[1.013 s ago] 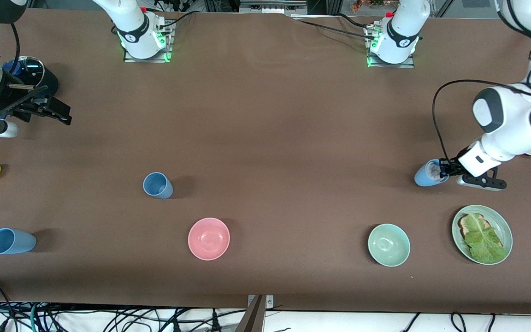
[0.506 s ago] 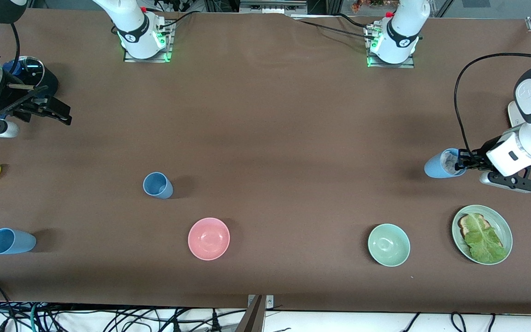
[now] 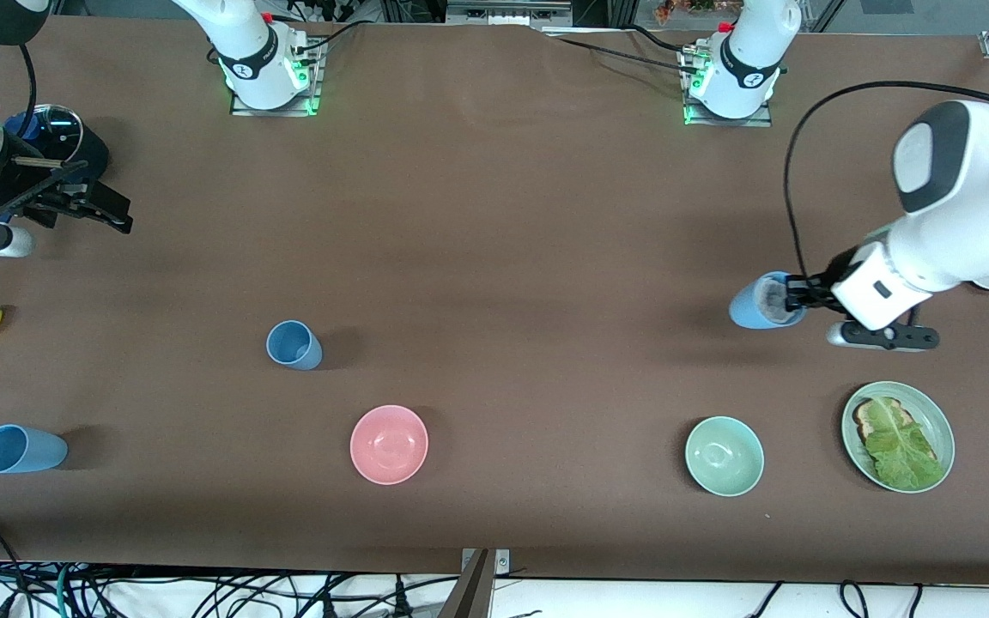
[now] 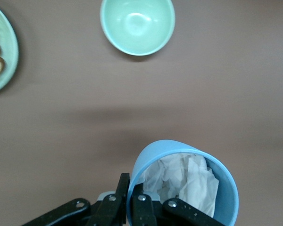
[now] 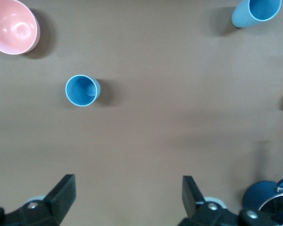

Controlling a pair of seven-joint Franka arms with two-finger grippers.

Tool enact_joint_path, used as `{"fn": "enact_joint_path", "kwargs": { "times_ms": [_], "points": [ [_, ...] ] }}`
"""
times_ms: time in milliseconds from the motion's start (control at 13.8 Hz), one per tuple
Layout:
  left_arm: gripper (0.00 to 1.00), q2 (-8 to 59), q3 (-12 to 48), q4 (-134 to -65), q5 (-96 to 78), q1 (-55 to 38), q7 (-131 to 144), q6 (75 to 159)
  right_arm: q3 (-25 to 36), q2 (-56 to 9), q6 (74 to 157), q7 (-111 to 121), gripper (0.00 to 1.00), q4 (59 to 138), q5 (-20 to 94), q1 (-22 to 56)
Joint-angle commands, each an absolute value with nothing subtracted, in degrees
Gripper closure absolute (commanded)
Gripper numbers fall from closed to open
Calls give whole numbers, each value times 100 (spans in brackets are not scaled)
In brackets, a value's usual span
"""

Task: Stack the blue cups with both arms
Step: 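Lift the tissue cup with the left gripper toward the table middle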

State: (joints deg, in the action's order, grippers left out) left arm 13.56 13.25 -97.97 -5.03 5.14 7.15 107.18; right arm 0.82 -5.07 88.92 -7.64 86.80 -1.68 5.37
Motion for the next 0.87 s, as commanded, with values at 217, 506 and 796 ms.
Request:
{"fn": "enact_joint_path", "kwargs": {
  "times_ms": [217, 506, 796],
  "points": [
    [100, 1459, 1854, -9423, -361, -288, 3221, 10600, 88, -606, 8824, -738, 0, 8552, -105, 440],
    [100, 1722, 1846, -9124, -360, -1280, 4803, 10617, 88, -615, 8824, -747, 0, 8552, -105, 439],
    [100, 2266, 1758, -8492, -125, -2178, 6333, 10679, 88, -615, 8815, -835, 0, 8543, -62, 439]
  ]
}}
